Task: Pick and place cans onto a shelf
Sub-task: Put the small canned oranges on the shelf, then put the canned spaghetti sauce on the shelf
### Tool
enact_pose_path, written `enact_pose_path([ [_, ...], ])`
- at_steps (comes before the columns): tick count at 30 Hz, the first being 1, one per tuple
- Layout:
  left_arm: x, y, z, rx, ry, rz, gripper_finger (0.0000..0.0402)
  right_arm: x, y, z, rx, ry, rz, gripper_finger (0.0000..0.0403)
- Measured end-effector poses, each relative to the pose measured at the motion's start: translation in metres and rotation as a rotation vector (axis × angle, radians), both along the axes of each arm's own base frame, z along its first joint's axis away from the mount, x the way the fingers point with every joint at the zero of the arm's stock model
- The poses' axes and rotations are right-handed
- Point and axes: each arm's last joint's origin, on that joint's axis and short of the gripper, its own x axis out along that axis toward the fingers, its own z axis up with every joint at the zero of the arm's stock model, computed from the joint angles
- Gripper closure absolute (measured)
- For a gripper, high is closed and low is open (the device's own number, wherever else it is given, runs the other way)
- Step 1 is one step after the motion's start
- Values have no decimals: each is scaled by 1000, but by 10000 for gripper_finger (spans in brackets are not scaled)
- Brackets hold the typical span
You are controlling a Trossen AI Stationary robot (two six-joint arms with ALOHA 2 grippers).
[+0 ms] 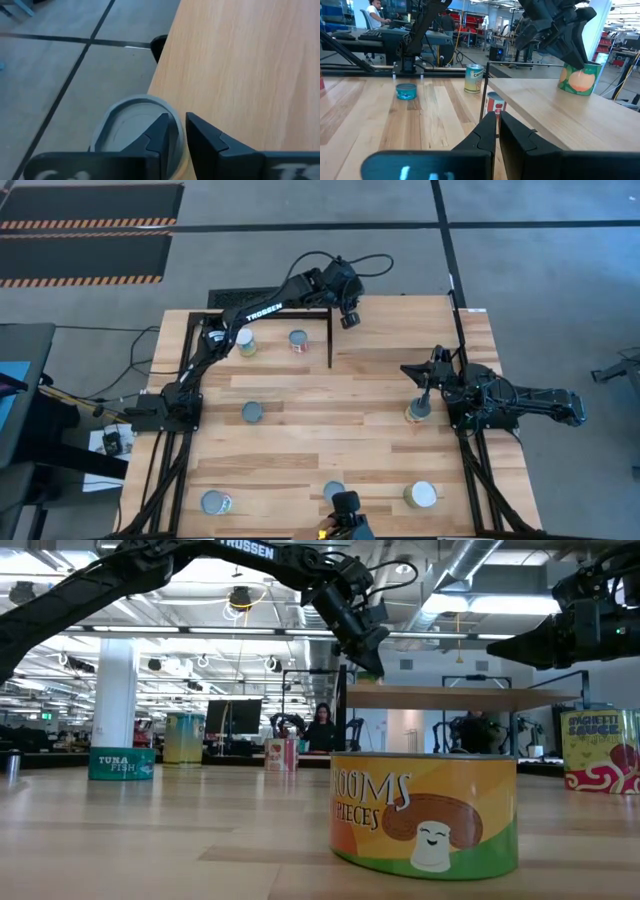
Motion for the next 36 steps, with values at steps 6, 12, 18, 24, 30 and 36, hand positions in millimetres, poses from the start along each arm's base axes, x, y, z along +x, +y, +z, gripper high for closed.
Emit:
enact_pose_path([
  [6, 0, 0, 1, 6, -7, -2, 342, 0, 0, 0, 0, 0, 0, 356],
  [12, -5, -5, 19, 59, -24, -57, 345, 0, 0, 0, 0, 0, 0, 356],
  [18, -16, -20, 54, 65, -115, -164, 378, 0, 0, 0, 0, 0, 0, 356],
  [24, -14, -32, 48, 45, -139, -245, 397, 0, 0, 0, 0, 0, 0, 356],
  [30, -3, -53, 17, 69, -214, -285, 401, 0, 0, 0, 0, 0, 0, 356],
  [36, -18, -88, 10, 129, -376, -333, 401, 0, 0, 0, 0, 0, 0, 356],
])
